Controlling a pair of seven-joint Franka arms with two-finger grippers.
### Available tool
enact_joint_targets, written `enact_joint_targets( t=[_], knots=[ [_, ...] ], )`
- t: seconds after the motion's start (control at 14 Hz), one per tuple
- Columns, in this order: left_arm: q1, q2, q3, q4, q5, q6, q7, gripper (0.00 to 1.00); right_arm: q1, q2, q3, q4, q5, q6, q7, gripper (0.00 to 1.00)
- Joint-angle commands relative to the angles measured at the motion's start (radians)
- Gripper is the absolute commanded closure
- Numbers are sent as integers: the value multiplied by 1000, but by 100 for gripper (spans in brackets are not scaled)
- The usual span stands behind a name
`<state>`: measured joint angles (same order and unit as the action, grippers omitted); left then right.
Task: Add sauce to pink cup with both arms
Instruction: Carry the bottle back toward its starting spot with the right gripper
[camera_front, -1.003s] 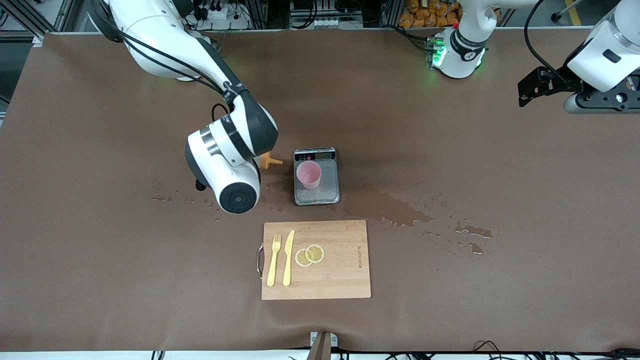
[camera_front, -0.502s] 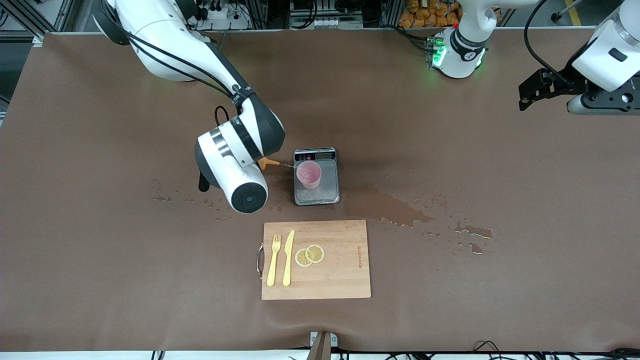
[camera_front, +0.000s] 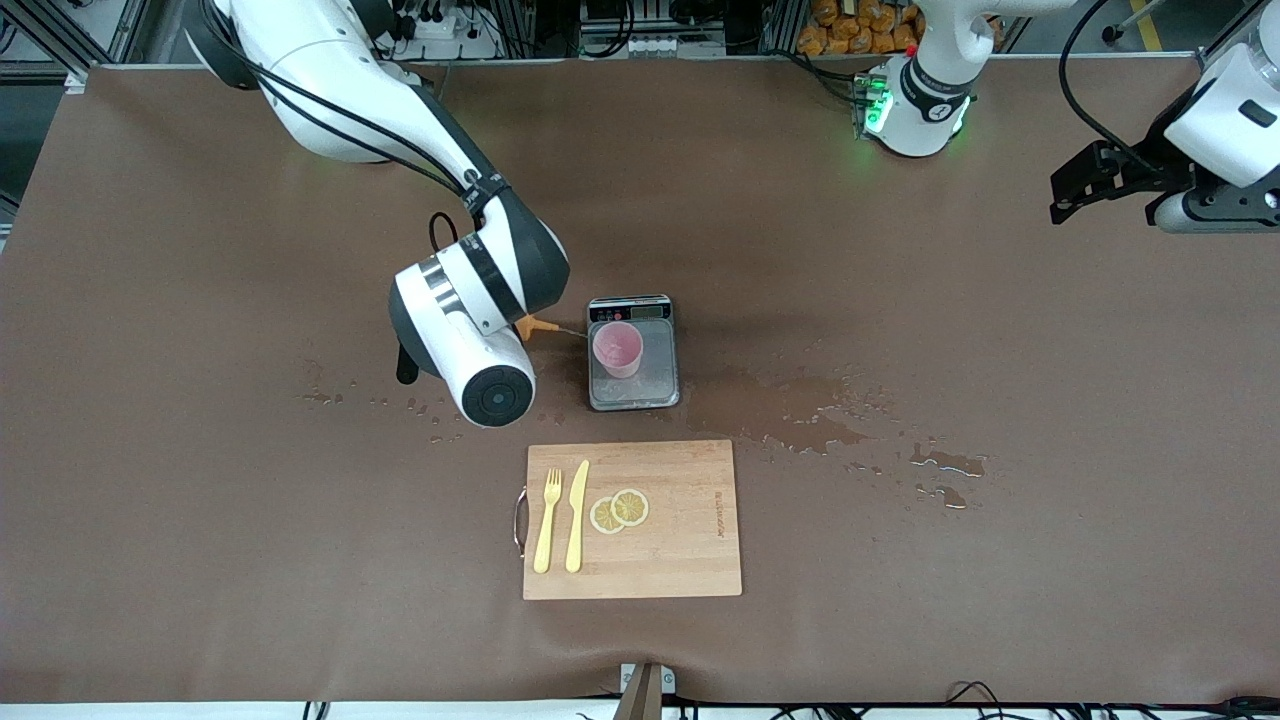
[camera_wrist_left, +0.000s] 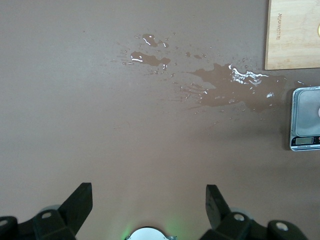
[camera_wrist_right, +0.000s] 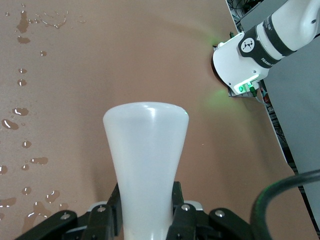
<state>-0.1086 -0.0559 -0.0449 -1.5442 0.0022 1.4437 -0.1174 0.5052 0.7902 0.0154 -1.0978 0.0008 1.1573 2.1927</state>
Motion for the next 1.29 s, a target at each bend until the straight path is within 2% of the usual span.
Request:
enact_joint_targets(
  t=[0.0, 0.07, 0.43, 0.86, 1.08, 1.22],
  knots=[
    [6, 2, 0, 10, -19, 3, 12, 0, -54, -31, 5, 3, 51, -15, -80, 65],
    [6, 2, 0, 10, -19, 3, 12, 0, -91, -35, 6, 3, 94, -16, -108, 63],
    [6, 2, 0, 10, -22, 3, 13, 0, -269, -95, 6, 3, 260, -22, -347, 63],
    [4, 2, 7, 15, -13, 4, 12, 0, -434, -105, 5, -2, 378, -71, -591, 62],
    [4, 7, 8, 15, -8, 4, 10, 0, -557, -100, 3, -7, 476, -109, -762, 62],
    [6, 5, 10, 18, -7, 4, 10, 0, -634, -91, 1, -16, 505, -134, -890, 62]
  ],
)
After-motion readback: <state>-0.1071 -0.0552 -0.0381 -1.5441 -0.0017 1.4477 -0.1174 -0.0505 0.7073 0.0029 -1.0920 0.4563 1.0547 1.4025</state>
